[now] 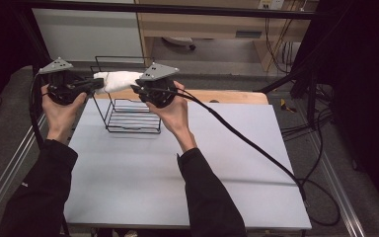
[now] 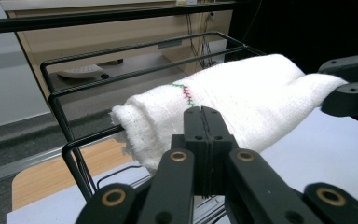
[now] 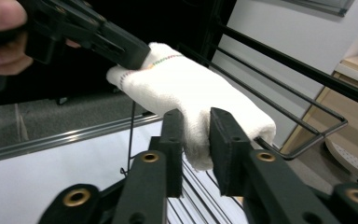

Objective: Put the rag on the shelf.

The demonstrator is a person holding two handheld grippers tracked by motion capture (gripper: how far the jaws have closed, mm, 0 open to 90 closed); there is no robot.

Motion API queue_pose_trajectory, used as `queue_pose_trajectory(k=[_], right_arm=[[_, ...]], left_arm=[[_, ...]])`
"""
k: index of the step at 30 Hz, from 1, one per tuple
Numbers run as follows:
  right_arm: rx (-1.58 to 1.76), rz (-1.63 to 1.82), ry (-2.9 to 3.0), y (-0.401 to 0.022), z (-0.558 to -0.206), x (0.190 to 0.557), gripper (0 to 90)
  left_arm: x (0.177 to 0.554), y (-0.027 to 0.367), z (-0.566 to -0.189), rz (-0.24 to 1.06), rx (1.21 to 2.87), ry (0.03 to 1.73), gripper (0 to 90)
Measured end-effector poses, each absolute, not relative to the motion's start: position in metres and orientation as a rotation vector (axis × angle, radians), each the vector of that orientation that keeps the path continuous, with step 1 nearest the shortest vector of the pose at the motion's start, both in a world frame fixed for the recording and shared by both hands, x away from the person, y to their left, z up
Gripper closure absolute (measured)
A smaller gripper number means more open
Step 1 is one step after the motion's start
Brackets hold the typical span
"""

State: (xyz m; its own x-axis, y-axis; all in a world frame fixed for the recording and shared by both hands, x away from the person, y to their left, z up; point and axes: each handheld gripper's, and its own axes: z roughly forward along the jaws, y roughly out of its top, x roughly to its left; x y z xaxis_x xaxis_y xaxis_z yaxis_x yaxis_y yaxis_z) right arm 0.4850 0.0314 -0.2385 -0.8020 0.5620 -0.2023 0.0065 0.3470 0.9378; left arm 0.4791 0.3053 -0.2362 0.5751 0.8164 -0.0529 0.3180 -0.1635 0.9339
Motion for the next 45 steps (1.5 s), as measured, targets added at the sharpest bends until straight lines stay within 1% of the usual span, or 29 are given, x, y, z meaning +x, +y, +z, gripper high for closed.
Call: queue_pose_trajectory(k=[1, 3, 5, 6, 7, 8, 9, 11, 16, 30, 39, 43, 44, 45], right_arm=[[0.498, 1.482, 2.114, 0.031, -0.237, 0.484, 68.5], [0.508, 1.53, 2.102, 0.029, -0.232, 0.483, 66.8], [0.525, 1.559, 2.101, 0.028, -0.229, 0.484, 68.4], [0.533, 1.564, 2.102, 0.028, -0.229, 0.484, 70.3], [0.538, 1.561, 2.111, 0.028, -0.229, 0.485, 74.3], [0.538, 1.561, 2.111, 0.028, -0.229, 0.485, 74.3], [0.563, 1.546, 2.144, 0.031, -0.232, 0.487, 80.1], [0.587, 1.523, 2.18, 0.034, -0.237, 0.489, 85.6], [0.64, 1.448, 2.209, 0.038, -0.251, 0.494, 88.9], [0.719, 1.403, 2.192, 0.042, -0.263, 0.509, 87.6], [0.697, 1.438, 2.181, 0.04, -0.26, 0.505, 84.4], [0.683, 1.479, 2.17, 0.037, -0.253, 0.498, 81.7], [0.68, 1.487, 2.173, 0.036, -0.251, 0.496, 79.9], [0.674, 1.483, 2.185, 0.034, -0.248, 0.491, 75.6]], left_arm=[[0.479, 0.305, -0.237, 0.583, 1.739, 0.944, 89.9], [0.479, 0.305, -0.238, 0.583, 1.742, 0.947, 89.9], [0.479, 0.305, -0.239, 0.584, 1.746, 0.947, 89.9], [0.479, 0.305, -0.24, 0.583, 1.748, 0.947, 89.9], [0.479, 0.305, -0.241, 0.584, 1.75, 0.947, 89.9], [0.479, 0.305, -0.242, 0.584, 1.752, 0.947, 89.9], [0.479, 0.305, -0.243, 0.583, 1.756, 0.947, 89.9], [0.479, 0.304, -0.246, 0.582, 1.758, 0.948, 89.9], [0.479, 0.305, -0.251, 0.583, 1.766, 0.947, 89.9], [0.49, 0.304, -0.261, 0.578, 1.743, 0.976, 89.9], [0.486, 0.307, -0.26, 0.593, 1.739, 0.971, 89.7], [0.479, 0.309, -0.257, 0.583, 1.738, 0.963, 86.2], [0.476, 0.309, -0.257, 0.583, 1.744, 0.962, 84.0], [0.474, 0.309, -0.256, 0.585, 1.749, 0.96, 79.4]])
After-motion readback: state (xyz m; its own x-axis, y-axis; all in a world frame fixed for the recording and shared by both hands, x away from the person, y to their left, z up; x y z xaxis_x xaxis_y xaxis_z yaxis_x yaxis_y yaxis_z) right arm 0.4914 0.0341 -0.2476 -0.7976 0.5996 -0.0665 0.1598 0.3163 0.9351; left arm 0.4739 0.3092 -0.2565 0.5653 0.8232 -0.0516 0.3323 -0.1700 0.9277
